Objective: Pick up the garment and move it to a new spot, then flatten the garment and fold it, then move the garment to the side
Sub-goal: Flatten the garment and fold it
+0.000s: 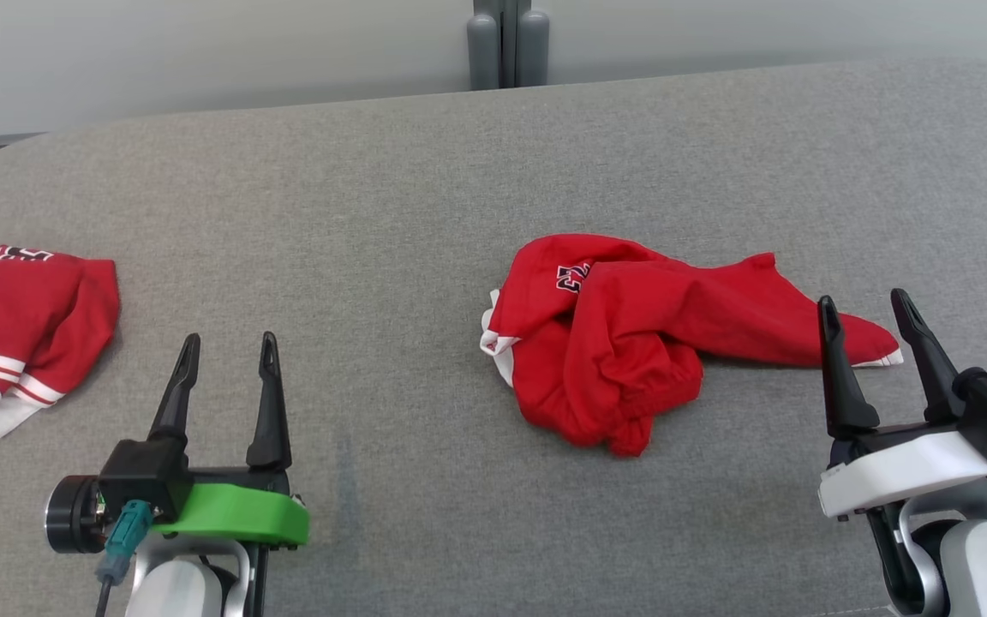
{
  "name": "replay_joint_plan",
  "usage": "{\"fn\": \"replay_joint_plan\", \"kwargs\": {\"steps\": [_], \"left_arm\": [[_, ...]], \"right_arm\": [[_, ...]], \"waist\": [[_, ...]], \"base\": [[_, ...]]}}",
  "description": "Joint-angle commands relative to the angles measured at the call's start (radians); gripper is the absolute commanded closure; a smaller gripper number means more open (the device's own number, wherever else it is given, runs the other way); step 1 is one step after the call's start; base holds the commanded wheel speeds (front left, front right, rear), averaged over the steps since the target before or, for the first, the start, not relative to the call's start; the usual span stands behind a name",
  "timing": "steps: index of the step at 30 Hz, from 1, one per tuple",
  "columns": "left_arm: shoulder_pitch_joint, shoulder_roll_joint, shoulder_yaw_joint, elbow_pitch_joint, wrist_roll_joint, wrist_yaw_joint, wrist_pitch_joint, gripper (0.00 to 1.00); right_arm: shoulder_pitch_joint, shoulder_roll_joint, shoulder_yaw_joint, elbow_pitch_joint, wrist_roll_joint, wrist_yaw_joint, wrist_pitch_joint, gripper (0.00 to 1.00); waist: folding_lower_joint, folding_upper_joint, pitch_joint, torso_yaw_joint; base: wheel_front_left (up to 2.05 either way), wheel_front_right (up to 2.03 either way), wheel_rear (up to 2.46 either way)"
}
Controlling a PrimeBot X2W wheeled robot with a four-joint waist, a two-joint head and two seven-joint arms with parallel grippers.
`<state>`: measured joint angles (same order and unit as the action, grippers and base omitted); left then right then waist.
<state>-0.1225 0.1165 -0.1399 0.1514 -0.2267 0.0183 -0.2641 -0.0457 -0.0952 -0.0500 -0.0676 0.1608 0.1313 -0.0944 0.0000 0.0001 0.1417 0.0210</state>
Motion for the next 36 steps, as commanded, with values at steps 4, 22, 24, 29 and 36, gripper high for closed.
{"fn": "replay_joint_plan", "kwargs": {"steps": [4, 22, 24, 29, 36], "left_arm": [[-0.017, 0.008, -0.006, -0.007, -0.003, 0.006, 0.002, 0.0], [-0.109, -0.01, -0.031, -0.012, 0.014, -0.008, 0.0, 0.0], [-0.115, -0.009, -0.029, -0.013, 0.017, -0.008, 0.0, 0.0], [-0.125, -0.006, -0.023, -0.01, 0.021, -0.009, 0.0, 0.0], [-0.125, -0.008, -0.016, -0.011, 0.025, -0.006, 0.0, 0.0]], "right_arm": [[-0.011, -0.016, -0.006, 0.029, 0.005, -0.001, 0.004, 0.0], [-0.149, -0.099, -0.137, 0.425, 0.004, -0.001, -0.048, 0.0], [-0.173, -0.112, -0.143, 0.468, 0.001, -0.001, -0.049, 0.0], [-0.227, -0.147, -0.092, 0.556, 0.036, -0.001, -0.031, 0.62], [-0.259, -0.195, 0.024, 0.594, 0.123, -0.001, -0.026, 1.0]], "waist": [[0.0, -0.0001, 0.02, 0.007], [0.0, -0.0001, 0.165, 0.03], [0.0, -0.0001, 0.173, 0.027], [0.0, -0.0001, 0.181, 0.02], [0.0, -0.0001, 0.178, 0.009]], "base": [[0.0, 0.0, 0.0], [0.0, 0.0, 0.0], [0.0, 0.0, 0.0], [0.0, 0.0, 0.0], [0.0, 0.0, 0.0]]}}
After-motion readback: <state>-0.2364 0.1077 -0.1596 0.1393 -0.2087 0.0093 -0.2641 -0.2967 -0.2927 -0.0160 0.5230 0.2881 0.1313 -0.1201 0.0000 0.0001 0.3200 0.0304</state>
